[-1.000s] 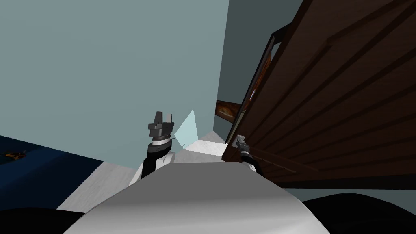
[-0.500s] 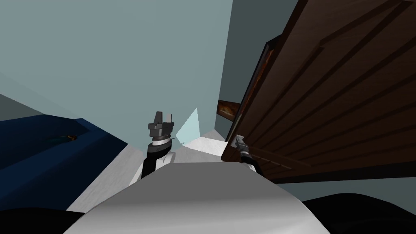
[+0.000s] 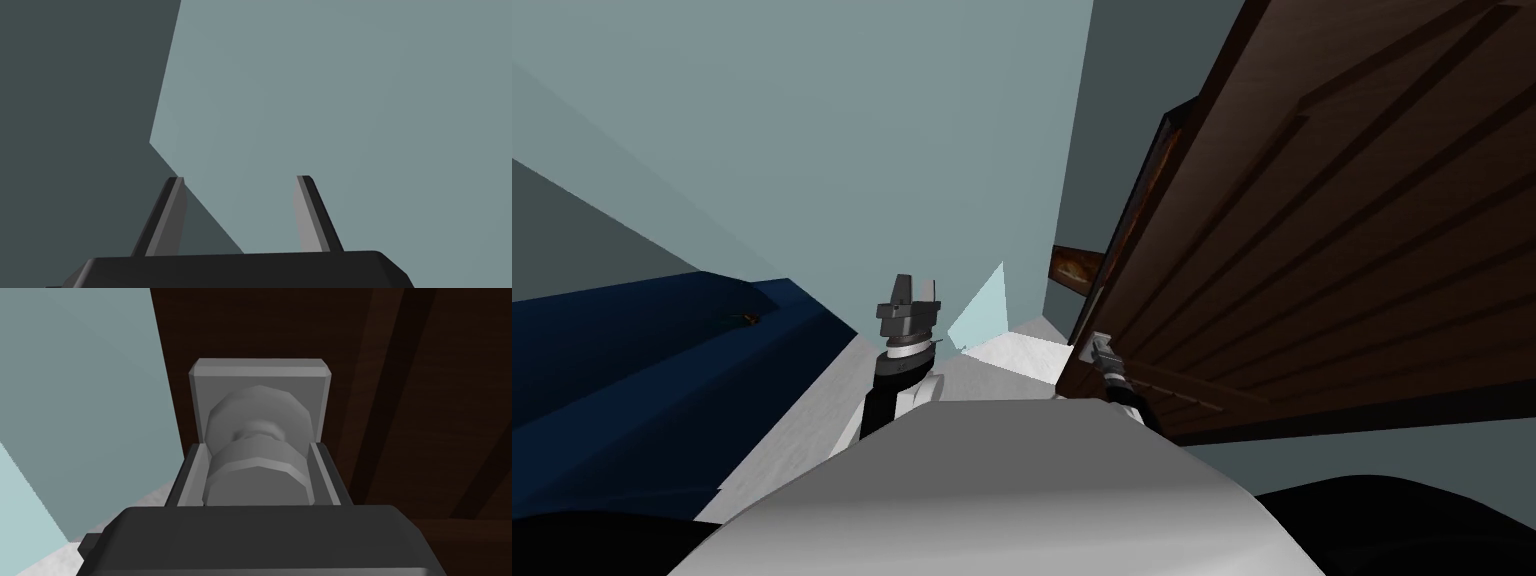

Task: Pull the door open

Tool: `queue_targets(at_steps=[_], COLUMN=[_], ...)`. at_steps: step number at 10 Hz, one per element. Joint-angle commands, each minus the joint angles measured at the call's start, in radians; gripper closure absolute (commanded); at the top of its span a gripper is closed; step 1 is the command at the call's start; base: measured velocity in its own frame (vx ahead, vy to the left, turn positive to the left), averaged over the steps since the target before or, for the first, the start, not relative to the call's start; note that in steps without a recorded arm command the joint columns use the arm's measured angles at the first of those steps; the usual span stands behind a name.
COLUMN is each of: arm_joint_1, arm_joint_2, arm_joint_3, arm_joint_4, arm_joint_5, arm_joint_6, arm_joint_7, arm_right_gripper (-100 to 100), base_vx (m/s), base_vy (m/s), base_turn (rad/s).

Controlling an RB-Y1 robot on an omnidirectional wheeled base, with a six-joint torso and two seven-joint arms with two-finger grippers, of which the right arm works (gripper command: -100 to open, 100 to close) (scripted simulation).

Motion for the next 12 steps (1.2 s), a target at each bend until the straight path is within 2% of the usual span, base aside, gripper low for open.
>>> queue_targets(at_steps=[1,7,8,10,12], arm_joint_1=[0.004,0.013,0.013,0.015,0.015], arm_joint_2=[-0.013,-0.065,-0.061,-0.081,-0.09], arm_joint_3=[0.013,0.052,0.048,0.095,0.116], arm_joint_4=[-0.001,-0.006,-0.005,-0.022,-0.031], arm_joint_5=[0.005,0.022,0.02,0.072,0.098], arm_joint_6=[-0.006,-0.031,-0.027,-0.029,-0.03], arm_joint_7=[-0.015,-0.066,-0.06,-0.097,-0.114], arm_right_gripper=[100,100,100,100,100], base_vx=[-0.211,-0.209,-0.09,-0.056,-0.045], base_vy=[-0.031,-0.018,-0.008,0.038,0.011], base_turn=[0.115,0.114,0.024,-0.158,-0.127])
